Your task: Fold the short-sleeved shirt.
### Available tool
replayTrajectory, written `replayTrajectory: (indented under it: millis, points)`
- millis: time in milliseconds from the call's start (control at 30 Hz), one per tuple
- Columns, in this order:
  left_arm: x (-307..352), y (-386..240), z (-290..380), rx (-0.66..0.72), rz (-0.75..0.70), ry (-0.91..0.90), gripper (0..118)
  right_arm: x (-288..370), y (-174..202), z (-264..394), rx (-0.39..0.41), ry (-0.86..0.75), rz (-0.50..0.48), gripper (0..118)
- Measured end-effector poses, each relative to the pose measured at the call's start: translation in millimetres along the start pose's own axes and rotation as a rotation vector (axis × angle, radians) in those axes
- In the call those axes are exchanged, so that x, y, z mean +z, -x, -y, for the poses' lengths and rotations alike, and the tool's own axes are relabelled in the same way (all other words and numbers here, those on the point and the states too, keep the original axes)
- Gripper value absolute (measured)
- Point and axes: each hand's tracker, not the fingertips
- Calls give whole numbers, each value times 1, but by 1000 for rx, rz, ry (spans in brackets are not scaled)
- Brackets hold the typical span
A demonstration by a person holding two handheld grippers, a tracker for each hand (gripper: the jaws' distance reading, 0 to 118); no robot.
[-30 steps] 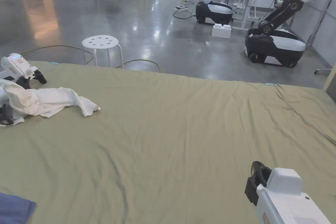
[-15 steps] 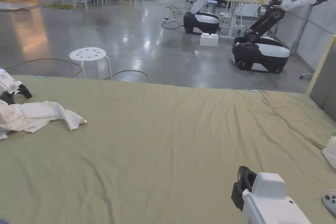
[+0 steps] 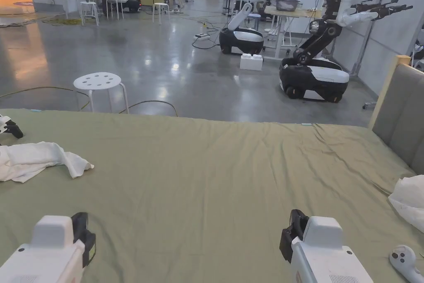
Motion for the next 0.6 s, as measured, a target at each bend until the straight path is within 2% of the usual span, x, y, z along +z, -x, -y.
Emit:
replayTrajectory:
  millis: [200,600]
  points:
    - [1,-16,-15,77,24,-71,0,0,-3,-1,1,-22,32,0]
    - [2,-18,-17,85,25,-68,0,5,7,1,37,-29,24,0]
